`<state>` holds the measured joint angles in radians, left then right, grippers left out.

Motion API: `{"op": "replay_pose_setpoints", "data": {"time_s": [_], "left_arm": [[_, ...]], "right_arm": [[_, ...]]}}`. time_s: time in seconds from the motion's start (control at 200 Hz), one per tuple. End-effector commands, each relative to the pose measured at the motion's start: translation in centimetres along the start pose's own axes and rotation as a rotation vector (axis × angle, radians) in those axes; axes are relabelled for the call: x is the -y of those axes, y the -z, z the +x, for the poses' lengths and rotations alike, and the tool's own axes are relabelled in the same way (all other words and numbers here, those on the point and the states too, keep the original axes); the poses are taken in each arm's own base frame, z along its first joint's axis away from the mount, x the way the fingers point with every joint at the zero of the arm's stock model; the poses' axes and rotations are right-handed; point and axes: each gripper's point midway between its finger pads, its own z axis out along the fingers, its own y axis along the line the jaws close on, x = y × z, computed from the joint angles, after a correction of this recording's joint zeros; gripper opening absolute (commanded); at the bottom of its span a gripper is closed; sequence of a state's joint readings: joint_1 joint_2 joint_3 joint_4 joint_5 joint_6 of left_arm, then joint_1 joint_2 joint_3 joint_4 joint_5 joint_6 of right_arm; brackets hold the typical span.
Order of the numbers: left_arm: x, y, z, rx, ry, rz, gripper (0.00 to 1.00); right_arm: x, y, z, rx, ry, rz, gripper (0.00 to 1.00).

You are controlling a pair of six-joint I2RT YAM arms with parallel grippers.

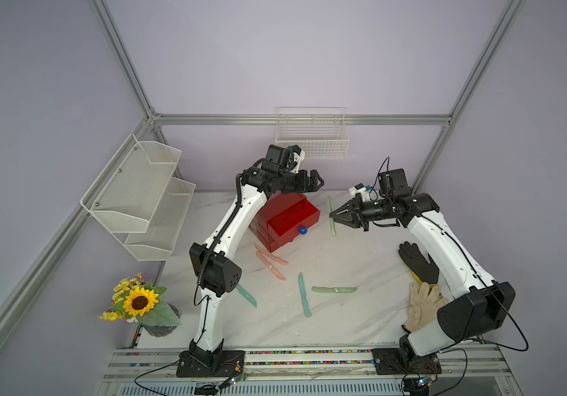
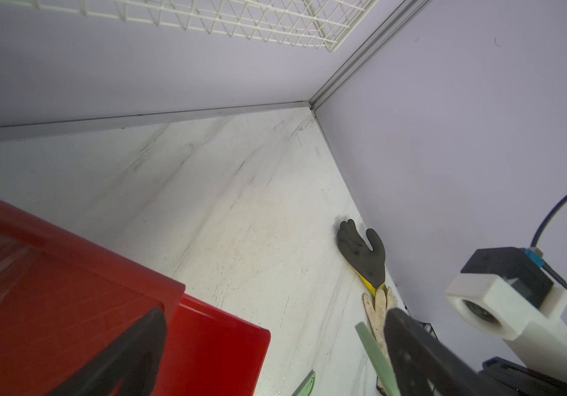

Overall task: Place the fruit knives into the drawer by color
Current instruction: Place the fruit knife in the drawer.

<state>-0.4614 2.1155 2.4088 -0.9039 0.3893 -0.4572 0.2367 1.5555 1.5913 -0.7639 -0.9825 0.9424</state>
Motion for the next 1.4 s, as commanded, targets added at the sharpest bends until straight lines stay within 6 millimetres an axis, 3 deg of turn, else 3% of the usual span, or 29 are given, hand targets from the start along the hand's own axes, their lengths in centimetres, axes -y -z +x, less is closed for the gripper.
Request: {"op": "replay_pose_setpoints", "data": {"time_s": [0.0, 0.385, 0.665, 1.14, 1.295, 1.395], "left_arm": [[1.9, 3.8, -2.0, 0.078, -0.058, 0.021, 1.0], [-0.4, 5.7, -2.6, 0.101, -0.05, -0.034, 1.0], [-2.4, 6.5, -3.1, 0.112, -0.019, -0.059, 1.0], [-4.1, 6.6, -3.7, 0.129, 0.007, -0.079, 1.0], [-4.6, 6.5, -3.6, 0.135, 0.018, -0.08, 1.0], [-5.0, 6.6, -3.6, 0.142, 0.026, -0.082, 1.0]], "right_arm": [[-4.4, -0.2, 0.3, -0.106, -0.094, -0.227, 0.06], [-5.7, -4.3, -2.0, -0.202, -0.231, -0.296, 0.06], [-2.7, -6.4, -2.7, -0.205, -0.385, -0.264, 0.06], [1.0, -7.9, -2.6, -0.24, -0.579, -0.148, 0.06], [0.9, -8.3, -3.3, -0.241, -0.601, -0.147, 0.06], [0.6, -8.7, -4.0, -0.241, -0.598, -0.149, 0.12]]}}
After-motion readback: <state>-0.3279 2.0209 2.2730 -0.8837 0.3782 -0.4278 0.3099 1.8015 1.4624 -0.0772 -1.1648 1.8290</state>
